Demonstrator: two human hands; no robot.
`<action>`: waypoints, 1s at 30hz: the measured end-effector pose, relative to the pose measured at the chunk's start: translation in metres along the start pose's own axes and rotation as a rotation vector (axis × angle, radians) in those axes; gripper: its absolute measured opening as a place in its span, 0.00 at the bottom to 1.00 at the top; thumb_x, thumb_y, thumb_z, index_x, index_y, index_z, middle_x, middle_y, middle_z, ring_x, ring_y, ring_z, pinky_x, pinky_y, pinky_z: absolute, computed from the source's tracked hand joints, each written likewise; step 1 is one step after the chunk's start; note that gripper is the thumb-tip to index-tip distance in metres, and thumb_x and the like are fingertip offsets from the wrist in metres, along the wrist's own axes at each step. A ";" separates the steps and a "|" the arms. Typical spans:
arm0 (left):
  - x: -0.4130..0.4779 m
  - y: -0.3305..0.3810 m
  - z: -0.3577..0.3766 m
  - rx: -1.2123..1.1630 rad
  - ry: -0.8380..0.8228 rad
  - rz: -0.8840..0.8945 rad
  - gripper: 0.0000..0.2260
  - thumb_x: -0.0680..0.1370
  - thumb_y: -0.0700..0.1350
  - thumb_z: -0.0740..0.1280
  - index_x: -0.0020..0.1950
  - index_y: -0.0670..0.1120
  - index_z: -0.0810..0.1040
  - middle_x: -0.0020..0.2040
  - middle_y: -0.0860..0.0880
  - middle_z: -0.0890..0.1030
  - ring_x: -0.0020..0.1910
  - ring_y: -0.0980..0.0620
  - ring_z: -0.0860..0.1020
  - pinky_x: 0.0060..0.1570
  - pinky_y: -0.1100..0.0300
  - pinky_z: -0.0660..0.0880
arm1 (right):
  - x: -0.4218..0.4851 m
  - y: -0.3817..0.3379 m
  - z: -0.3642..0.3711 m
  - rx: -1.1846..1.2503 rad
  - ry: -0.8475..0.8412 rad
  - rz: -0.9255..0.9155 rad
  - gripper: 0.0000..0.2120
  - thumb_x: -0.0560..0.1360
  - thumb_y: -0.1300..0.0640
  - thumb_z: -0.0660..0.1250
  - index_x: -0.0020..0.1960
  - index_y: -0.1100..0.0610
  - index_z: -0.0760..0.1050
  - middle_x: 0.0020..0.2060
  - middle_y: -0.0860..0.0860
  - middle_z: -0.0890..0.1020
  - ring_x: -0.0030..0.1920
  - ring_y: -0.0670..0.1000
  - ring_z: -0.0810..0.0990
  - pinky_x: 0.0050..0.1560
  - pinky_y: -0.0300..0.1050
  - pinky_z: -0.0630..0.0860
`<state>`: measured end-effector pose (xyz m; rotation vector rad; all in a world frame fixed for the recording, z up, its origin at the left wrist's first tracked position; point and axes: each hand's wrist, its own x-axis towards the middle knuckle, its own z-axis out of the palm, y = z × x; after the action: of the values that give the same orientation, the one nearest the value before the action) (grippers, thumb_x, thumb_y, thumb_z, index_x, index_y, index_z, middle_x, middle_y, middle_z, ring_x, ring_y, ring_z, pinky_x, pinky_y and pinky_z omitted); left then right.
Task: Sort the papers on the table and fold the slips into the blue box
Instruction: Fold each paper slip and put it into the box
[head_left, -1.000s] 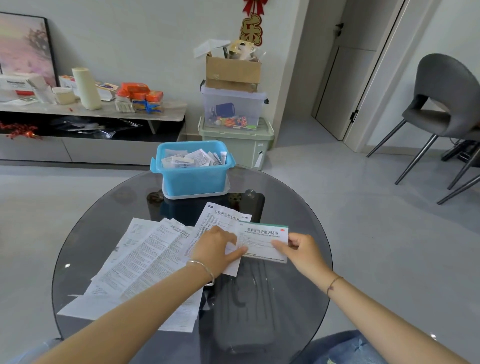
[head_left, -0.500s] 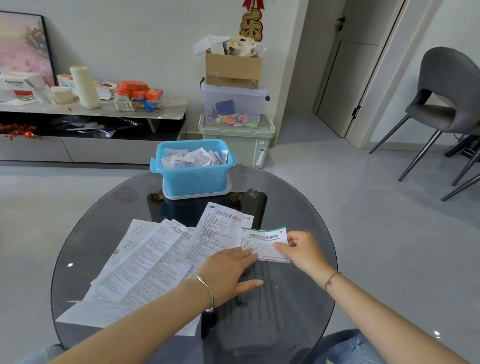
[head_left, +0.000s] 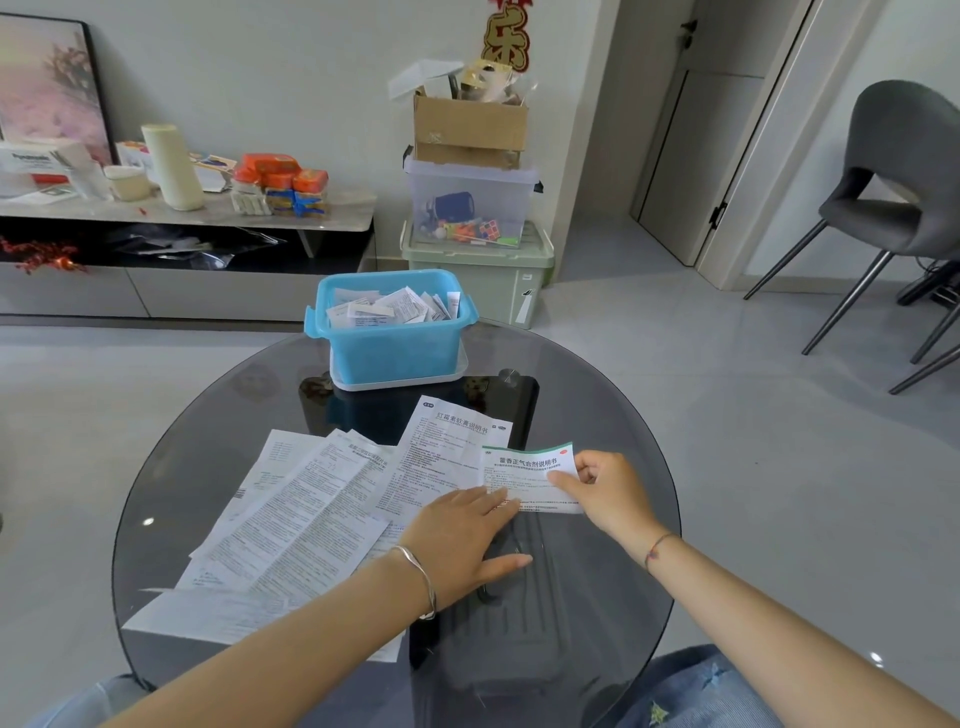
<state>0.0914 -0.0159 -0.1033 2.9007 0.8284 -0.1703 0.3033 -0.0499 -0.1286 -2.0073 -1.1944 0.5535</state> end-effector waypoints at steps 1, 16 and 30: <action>0.000 0.000 0.001 0.006 -0.007 0.001 0.31 0.80 0.64 0.48 0.79 0.51 0.50 0.79 0.51 0.52 0.77 0.51 0.52 0.74 0.58 0.48 | 0.000 0.001 0.001 0.004 0.002 0.005 0.05 0.72 0.54 0.73 0.39 0.54 0.80 0.34 0.45 0.81 0.32 0.47 0.77 0.36 0.47 0.76; 0.002 -0.009 0.000 0.040 -0.051 0.079 0.44 0.66 0.71 0.34 0.78 0.53 0.53 0.78 0.50 0.56 0.75 0.49 0.57 0.73 0.55 0.51 | -0.054 -0.011 -0.002 -0.596 -0.021 -0.731 0.17 0.75 0.53 0.54 0.50 0.52 0.82 0.45 0.45 0.84 0.44 0.48 0.81 0.46 0.45 0.80; 0.002 -0.010 -0.016 0.156 -0.103 0.055 0.31 0.79 0.65 0.45 0.75 0.50 0.62 0.76 0.50 0.63 0.72 0.50 0.64 0.74 0.52 0.53 | -0.065 -0.002 -0.012 -0.654 0.003 -0.705 0.15 0.69 0.51 0.60 0.46 0.49 0.84 0.48 0.43 0.84 0.45 0.43 0.82 0.48 0.37 0.78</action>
<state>0.0893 -0.0041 -0.0892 3.0237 0.7491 -0.3922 0.2792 -0.1104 -0.1194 -1.8616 -2.1346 -0.2273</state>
